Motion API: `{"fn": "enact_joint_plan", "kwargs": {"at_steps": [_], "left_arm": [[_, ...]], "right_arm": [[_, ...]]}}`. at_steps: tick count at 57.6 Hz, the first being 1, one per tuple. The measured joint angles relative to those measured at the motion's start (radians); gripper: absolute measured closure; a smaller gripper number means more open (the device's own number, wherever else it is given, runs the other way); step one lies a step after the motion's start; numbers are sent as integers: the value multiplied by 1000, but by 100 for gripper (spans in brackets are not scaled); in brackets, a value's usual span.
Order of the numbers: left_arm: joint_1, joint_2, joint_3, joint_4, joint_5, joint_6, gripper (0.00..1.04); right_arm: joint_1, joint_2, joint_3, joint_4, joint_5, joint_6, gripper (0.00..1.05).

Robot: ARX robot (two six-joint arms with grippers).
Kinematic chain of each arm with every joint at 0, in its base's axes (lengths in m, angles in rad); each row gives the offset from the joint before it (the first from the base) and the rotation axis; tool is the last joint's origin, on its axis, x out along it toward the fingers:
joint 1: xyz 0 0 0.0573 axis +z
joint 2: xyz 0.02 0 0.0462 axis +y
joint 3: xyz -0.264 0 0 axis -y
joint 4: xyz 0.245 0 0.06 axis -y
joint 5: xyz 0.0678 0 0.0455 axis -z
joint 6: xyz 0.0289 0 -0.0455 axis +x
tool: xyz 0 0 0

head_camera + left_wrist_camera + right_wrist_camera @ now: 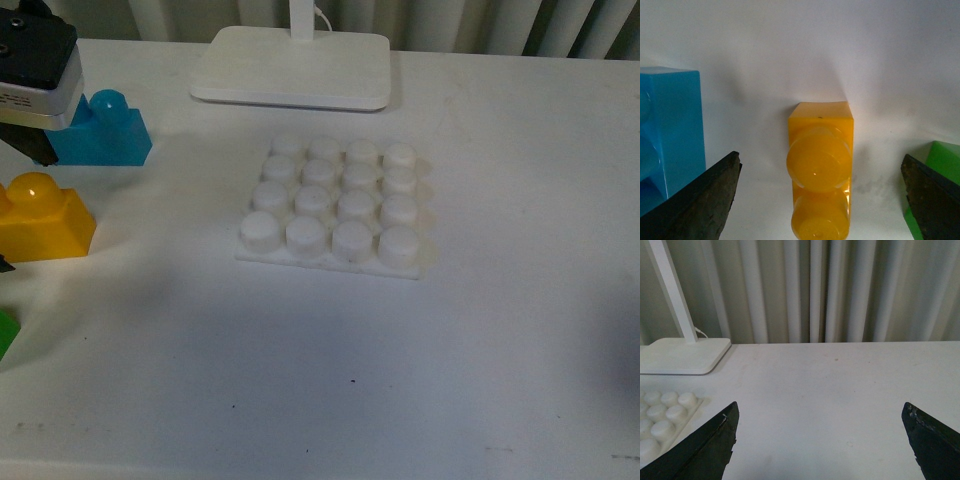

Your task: Insert yellow block into base center

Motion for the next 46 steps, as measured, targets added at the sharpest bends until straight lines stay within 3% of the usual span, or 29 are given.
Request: {"fn": "enact_joint_plan", "kwargs": {"at_steps": [5,16,22,35,46], "left_arm": [[0,8,4,1,-1,-4,18],[2,15,8,-19,-3,-8,58],[5,12,14,-48,-9,-8,73],[3,-11,19,-82,4,-12,77],[-54,-46,47,-48,95,-58,77]], "right_arm": [[0,0,0,0,0,0,9],[0,0,0,0,0,0,9],[0,0,0,0,0,0,9],[0,0,0,0,0,0,9],[0,0,0,0,0,0,9]]}}
